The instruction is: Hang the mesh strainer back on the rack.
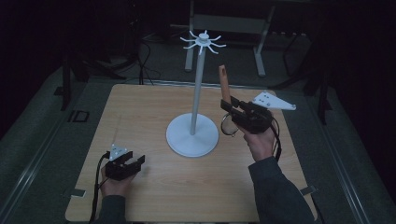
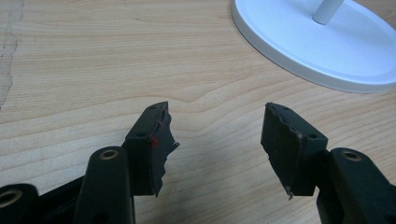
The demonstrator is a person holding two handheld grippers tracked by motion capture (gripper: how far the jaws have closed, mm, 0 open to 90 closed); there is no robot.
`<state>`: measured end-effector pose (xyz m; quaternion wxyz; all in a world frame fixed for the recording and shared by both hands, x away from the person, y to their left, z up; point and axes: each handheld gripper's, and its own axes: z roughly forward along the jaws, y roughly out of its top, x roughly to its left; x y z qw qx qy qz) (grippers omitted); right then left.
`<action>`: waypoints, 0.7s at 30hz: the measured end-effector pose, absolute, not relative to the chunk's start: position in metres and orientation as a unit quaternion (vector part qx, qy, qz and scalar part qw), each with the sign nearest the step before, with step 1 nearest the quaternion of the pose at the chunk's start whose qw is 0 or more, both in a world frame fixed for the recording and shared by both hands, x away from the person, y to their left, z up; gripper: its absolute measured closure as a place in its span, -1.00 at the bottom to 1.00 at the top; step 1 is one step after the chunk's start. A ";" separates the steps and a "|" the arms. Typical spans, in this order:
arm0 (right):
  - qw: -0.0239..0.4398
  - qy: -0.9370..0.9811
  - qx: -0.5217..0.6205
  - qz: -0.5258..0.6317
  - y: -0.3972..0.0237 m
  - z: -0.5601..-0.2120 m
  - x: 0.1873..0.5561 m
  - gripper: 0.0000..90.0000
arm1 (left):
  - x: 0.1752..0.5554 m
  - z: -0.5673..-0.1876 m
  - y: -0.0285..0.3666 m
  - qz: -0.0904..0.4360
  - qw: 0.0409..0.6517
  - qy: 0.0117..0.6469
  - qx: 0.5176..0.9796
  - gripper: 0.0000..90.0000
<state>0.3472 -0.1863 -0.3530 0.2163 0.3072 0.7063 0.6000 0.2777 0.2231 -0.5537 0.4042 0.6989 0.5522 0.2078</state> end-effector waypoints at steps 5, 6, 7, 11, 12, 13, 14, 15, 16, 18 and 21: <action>0.217 0.703 0.307 0.604 -0.186 -0.349 0.347 0.53 | 0.278 -0.554 0.223 0.208 0.405 0.552 0.699 -0.05; 0.218 0.703 0.306 0.604 -0.186 -0.348 0.347 0.53 | 0.278 -0.554 0.223 0.208 0.405 0.552 0.699 -0.05; 0.218 0.702 0.305 0.605 -0.186 -0.347 0.347 0.53 | 0.278 -0.554 0.223 0.208 0.405 0.552 0.699 -0.05; 0.222 0.700 0.302 0.608 -0.185 -0.344 0.347 0.53 | 0.278 -0.554 0.223 0.208 0.405 0.551 0.699 -0.05; 0.221 0.700 0.303 0.608 -0.185 -0.343 0.347 0.53 | 0.278 -0.553 0.223 0.208 0.406 0.551 0.699 -0.05; 0.221 0.699 0.302 0.609 -0.185 -0.342 0.347 0.53 | 0.278 -0.553 0.223 0.208 0.406 0.551 0.699 -0.05; 0.222 0.699 0.301 0.610 -0.184 -0.341 0.347 0.53 | 0.278 -0.553 0.223 0.208 0.406 0.551 0.699 -0.05; 0.222 0.698 0.301 0.610 -0.184 -0.341 0.347 0.53 | 0.278 -0.553 0.223 0.207 0.406 0.551 0.699 -0.05; 0.221 0.697 0.302 0.611 -0.184 -0.340 0.347 0.53 | 0.278 -0.553 0.223 0.207 0.406 0.551 0.699 -0.05; 0.222 0.696 0.302 0.613 -0.184 -0.339 0.347 0.53 | 0.278 -0.553 0.222 0.207 0.406 0.551 0.699 -0.05; 0.223 0.694 0.301 0.615 -0.184 -0.337 0.347 0.53 | 0.279 -0.553 0.222 0.206 0.406 0.550 0.700 -0.05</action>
